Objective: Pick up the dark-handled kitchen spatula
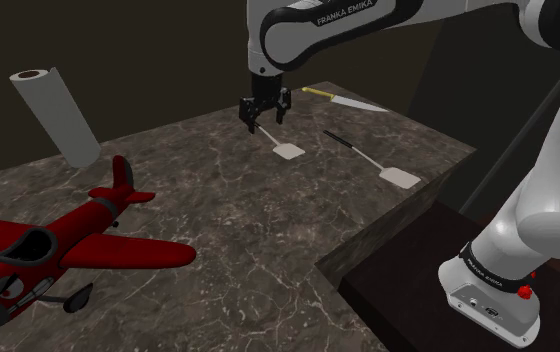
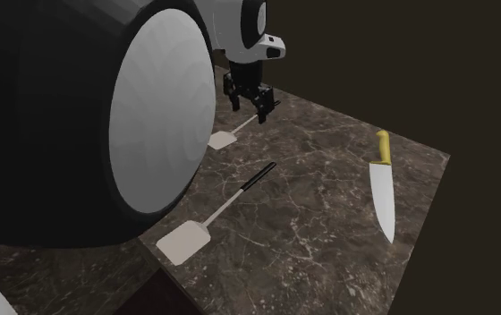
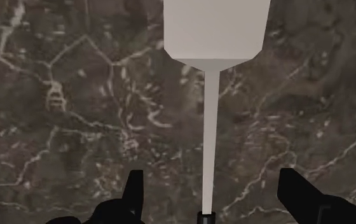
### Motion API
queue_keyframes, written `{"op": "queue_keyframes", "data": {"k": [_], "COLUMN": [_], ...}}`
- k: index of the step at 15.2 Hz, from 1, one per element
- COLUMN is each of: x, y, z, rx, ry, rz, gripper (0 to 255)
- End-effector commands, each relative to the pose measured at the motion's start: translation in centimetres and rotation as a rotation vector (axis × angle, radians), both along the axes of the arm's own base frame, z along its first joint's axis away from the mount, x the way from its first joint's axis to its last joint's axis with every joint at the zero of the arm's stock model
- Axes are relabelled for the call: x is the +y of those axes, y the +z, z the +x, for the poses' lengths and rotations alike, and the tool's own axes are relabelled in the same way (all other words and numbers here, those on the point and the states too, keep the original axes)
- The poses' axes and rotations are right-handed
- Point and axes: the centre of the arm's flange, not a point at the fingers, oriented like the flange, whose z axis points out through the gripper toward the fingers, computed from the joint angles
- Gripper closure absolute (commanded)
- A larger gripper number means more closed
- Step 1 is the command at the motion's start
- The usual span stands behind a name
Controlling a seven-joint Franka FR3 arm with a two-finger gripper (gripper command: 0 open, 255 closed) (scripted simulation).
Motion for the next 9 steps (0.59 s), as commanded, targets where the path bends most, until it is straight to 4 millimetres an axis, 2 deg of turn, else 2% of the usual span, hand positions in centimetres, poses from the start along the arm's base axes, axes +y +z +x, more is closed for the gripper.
{"op": "queue_keyframes", "data": {"k": [1, 2, 3, 9], "x": [0.05, 0.05, 0.07, 0.06], "y": [-0.59, -0.59, -0.58, -0.59], "z": [0.0, 0.01, 0.01, 0.01], "rx": [-0.001, -0.001, -0.001, -0.001], "ry": [0.0, 0.0, 0.0, 0.0], "rz": [0.0, 0.0, 0.0, 0.0], "gripper": [0, 0, 255, 255]}}
